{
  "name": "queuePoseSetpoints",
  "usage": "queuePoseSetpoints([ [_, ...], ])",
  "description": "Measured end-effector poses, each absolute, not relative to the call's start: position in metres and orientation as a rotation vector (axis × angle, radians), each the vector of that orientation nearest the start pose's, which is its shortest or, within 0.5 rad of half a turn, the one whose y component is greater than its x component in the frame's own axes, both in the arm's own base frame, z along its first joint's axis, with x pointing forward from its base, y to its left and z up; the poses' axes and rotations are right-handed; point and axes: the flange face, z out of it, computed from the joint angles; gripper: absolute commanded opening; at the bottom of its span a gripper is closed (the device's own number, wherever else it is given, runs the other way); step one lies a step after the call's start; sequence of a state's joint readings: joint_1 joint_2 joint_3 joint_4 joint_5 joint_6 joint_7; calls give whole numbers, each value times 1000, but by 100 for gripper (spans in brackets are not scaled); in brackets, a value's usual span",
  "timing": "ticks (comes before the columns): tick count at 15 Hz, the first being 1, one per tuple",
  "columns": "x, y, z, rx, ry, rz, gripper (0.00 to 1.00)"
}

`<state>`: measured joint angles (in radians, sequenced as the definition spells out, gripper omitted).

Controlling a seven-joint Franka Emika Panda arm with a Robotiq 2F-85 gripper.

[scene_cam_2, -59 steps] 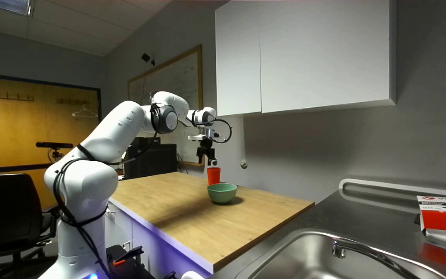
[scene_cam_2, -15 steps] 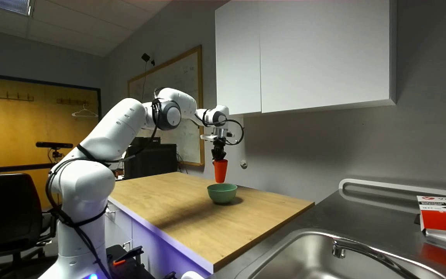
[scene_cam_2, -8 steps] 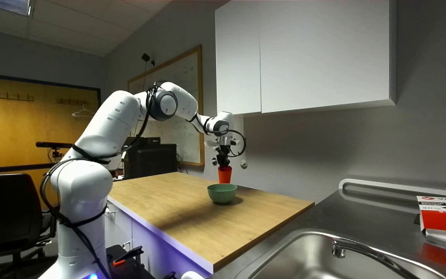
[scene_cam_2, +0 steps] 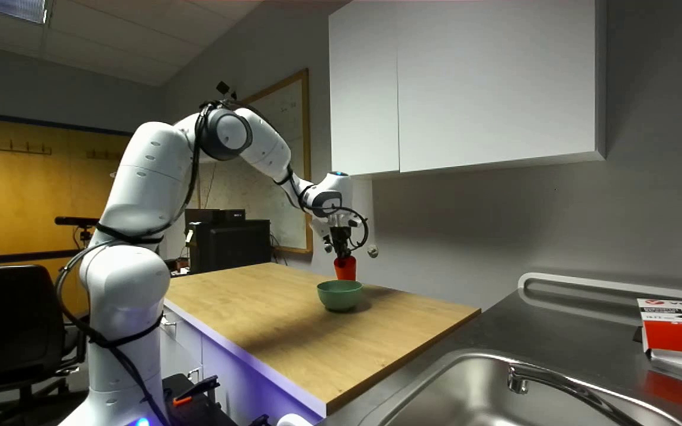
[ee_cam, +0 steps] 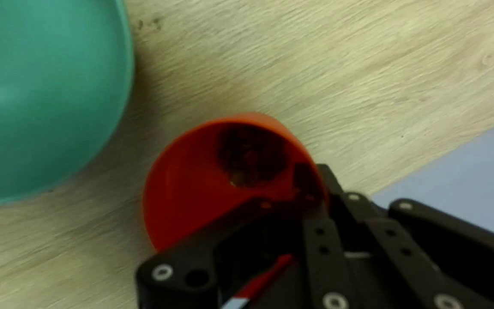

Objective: Empty the cup into the bowl

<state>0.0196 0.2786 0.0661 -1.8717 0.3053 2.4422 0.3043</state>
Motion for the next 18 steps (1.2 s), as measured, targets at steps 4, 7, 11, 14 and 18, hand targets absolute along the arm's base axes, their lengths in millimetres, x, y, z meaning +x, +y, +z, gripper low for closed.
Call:
queuePoseSetpoints([
  [4,594,37,396,-2712,647,-448,2],
  [7,548,25,397,-2652,672,-539,2],
  [11,478,11,400,-2561,647,-622,2],
  [14,442,8,408,-2489,578,-677,2],
  [18,416,1,415,-2421,450,-729,2],
])
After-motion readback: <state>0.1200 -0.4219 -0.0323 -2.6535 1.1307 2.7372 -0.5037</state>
